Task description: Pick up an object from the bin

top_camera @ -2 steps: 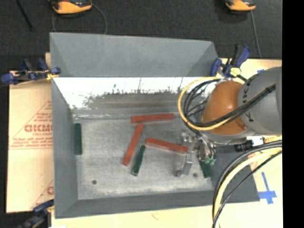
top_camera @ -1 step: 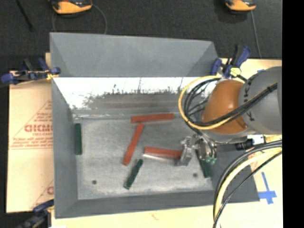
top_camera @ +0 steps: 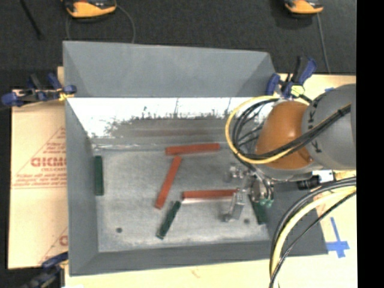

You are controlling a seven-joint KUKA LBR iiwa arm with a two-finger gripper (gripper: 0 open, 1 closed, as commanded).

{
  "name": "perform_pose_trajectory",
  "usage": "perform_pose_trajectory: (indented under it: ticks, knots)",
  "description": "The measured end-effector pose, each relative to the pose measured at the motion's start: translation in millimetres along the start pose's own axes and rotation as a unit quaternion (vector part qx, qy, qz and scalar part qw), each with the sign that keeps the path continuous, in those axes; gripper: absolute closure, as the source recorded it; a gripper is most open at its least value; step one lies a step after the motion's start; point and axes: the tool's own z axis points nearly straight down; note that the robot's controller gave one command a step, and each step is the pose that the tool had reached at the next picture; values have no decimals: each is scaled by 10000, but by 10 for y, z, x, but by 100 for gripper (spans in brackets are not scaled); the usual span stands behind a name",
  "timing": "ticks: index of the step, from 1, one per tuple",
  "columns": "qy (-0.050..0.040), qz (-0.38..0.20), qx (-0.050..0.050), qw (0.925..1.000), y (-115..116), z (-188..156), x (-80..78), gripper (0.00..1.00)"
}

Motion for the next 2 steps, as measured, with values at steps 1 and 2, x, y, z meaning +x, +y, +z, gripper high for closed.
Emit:
perform_pose_trajectory:
  ticks: [1,2]
  knots:
    - [-3,-8,0,10000,1,-3,-3,100]
    - [-44,330,-8,9994,-119,-1861,-325,100]
